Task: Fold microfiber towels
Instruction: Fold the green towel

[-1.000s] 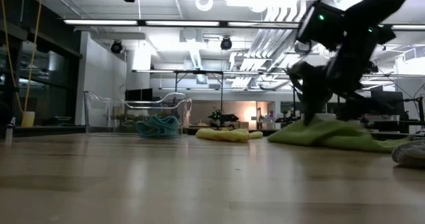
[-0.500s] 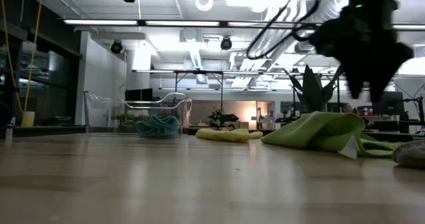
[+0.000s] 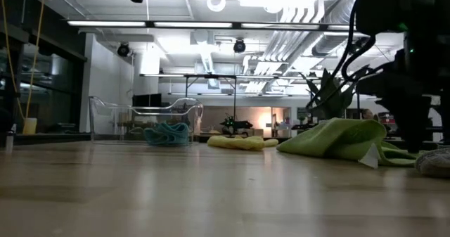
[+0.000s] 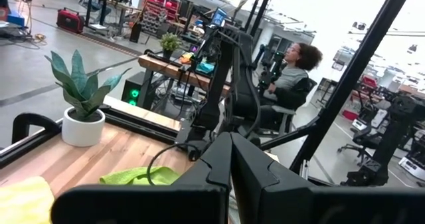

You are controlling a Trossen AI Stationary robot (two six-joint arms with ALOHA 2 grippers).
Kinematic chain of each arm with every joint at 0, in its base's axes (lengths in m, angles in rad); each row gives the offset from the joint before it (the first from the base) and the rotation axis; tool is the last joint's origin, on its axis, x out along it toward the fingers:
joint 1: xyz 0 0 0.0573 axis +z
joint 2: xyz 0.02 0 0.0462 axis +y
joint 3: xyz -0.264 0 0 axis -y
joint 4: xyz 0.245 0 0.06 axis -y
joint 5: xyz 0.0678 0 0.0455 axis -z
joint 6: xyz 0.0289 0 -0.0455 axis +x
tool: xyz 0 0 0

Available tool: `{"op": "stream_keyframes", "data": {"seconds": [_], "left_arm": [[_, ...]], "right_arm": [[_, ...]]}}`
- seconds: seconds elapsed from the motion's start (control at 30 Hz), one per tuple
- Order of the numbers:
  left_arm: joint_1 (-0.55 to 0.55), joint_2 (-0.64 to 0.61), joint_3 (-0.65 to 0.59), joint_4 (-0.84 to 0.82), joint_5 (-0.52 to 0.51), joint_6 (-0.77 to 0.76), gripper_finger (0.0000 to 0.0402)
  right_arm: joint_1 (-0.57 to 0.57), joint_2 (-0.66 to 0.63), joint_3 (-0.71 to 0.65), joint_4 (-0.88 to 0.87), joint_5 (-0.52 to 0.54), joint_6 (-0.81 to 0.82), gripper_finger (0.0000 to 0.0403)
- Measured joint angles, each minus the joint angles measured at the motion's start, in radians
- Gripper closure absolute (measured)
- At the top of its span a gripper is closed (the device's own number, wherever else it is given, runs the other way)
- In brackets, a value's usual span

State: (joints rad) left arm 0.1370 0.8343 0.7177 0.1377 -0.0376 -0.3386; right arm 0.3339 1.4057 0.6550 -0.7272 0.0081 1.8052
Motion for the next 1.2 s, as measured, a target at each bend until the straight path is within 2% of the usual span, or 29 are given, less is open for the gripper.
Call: {"op": "stream_keyframes", "data": {"seconds": [0.17, 0.27, 0.4, 0.6, 0.73, 0.93, 1.03, 1.1, 1.2], "left_arm": [[0.000, 0.000, 0.000, 0.000, 0.000, -0.002, 0.0401], [0.000, 0.000, 0.000, 0.000, 0.000, -0.003, 0.0401], [0.000, 0.000, 0.000, -0.001, 0.000, -0.003, 0.0402], [0.000, 0.000, 0.000, -0.001, 0.000, -0.001, 0.0401], [0.000, 0.000, 0.000, -0.001, -0.005, 0.001, 0.0402], [-0.001, 0.007, 0.000, -0.004, -0.030, 0.025, 0.0401], [-0.001, 0.005, 0.000, -0.002, -0.031, 0.025, 0.0401], [-0.001, 0.006, 0.000, -0.003, -0.031, 0.027, 0.0401], [-0.001, 0.006, 0.000, -0.003, -0.031, 0.027, 0.0402]], "right_arm": [[0.013, 0.002, -0.025, 0.039, -0.008, 0.055, 0.0157], [0.016, 0.001, -0.033, 0.037, -0.009, 0.068, 0.0175], [0.016, 0.001, -0.035, 0.025, -0.008, 0.054, 0.0238], [0.015, -0.038, -0.034, -0.056, 0.059, -0.032, 0.0385], [0.010, -0.138, 0.054, -0.207, 0.150, -0.096, 0.0386], [-0.046, -0.241, 0.307, -0.408, 0.378, -0.293, 0.0399], [-0.089, -0.233, 0.442, -0.360, 0.471, -0.475, 0.0401], [-0.116, -0.205, 0.505, -0.221, 0.464, -0.687, 0.0401], [-0.135, -0.126, 0.560, 0.087, 0.295, -1.022, 0.0402]]}}
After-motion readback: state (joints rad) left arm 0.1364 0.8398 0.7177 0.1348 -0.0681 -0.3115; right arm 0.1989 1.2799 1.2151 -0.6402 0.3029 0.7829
